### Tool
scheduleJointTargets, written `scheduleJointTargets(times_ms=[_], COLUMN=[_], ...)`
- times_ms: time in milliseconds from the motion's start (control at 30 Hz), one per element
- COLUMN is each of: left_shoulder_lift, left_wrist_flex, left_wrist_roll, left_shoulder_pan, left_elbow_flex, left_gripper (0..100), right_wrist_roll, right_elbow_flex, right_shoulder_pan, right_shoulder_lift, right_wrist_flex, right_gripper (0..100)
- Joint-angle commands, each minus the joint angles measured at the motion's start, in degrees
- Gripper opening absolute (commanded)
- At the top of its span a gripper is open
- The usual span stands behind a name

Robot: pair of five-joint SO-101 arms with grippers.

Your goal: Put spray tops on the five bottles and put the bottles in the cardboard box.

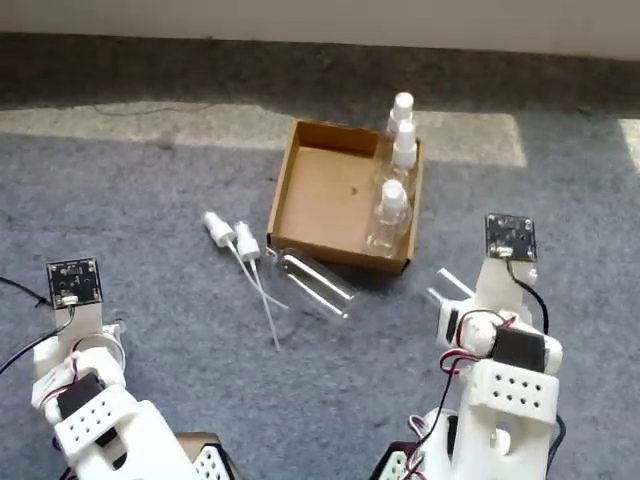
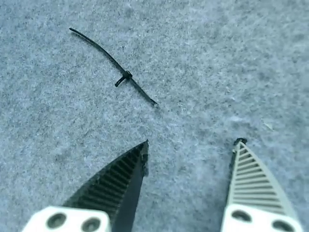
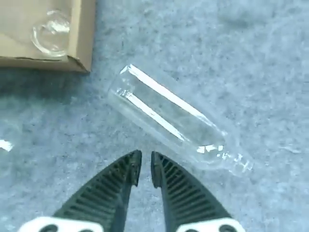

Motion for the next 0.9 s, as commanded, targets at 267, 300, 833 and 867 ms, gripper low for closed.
scheduleJointTargets(times_ms=[267, 300, 833, 867], left_shoulder_lift=[-0.2, -0.2, -0.1, -0.1], left_wrist_flex=[0.4, 0.4, 0.4, 0.4], left_wrist_roll=[-0.1, -0.1, -0.1, -0.1], left_shoulder_pan=[1.2, 1.2, 1.2, 1.2], left_elbow_flex=[0.9, 0.9, 0.9, 0.9], left_gripper=[26, 26, 26, 26], right_wrist_roll=[-5.0, -5.2, -55.1, -56.4], right_elbow_flex=[-19.6, -19.6, -19.6, -19.6], right_shoulder_pan=[-0.3, -0.3, 5.1, 4.6], right_shoulder_lift=[20.4, 21.9, 25.5, 25.5], right_wrist_flex=[10.4, 10.4, -3.2, -4.7], right_gripper=[21.8, 23.8, 29.6, 29.6])
